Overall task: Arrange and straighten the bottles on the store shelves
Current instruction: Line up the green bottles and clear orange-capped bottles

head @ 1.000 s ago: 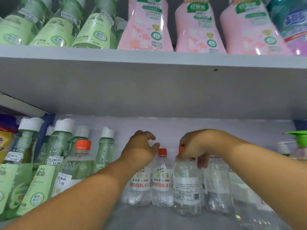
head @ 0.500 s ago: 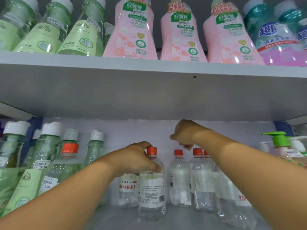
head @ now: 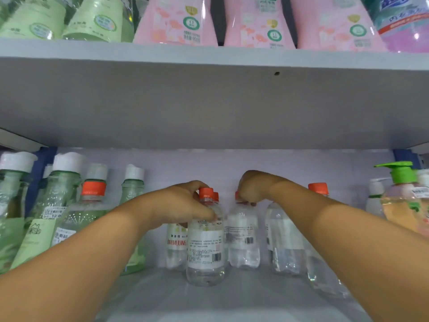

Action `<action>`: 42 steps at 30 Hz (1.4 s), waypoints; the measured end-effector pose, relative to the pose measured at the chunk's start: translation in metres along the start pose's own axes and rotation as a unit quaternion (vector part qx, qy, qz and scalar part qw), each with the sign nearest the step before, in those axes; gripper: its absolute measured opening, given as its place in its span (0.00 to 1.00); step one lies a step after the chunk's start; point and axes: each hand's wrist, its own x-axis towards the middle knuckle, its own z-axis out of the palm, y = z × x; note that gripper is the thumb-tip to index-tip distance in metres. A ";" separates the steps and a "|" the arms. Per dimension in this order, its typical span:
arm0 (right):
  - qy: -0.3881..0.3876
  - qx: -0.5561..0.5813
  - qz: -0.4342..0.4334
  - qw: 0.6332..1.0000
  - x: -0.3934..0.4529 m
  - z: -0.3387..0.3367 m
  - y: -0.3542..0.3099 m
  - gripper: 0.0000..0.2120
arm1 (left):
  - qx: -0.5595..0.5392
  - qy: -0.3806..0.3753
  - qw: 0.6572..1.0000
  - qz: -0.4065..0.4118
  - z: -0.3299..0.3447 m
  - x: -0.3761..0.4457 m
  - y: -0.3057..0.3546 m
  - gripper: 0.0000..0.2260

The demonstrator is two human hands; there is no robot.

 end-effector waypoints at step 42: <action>0.073 -0.105 0.040 0.991 -0.052 -0.038 0.029 0.19 | 0.056 0.095 0.994 0.001 0.016 0.005 0.007 0.28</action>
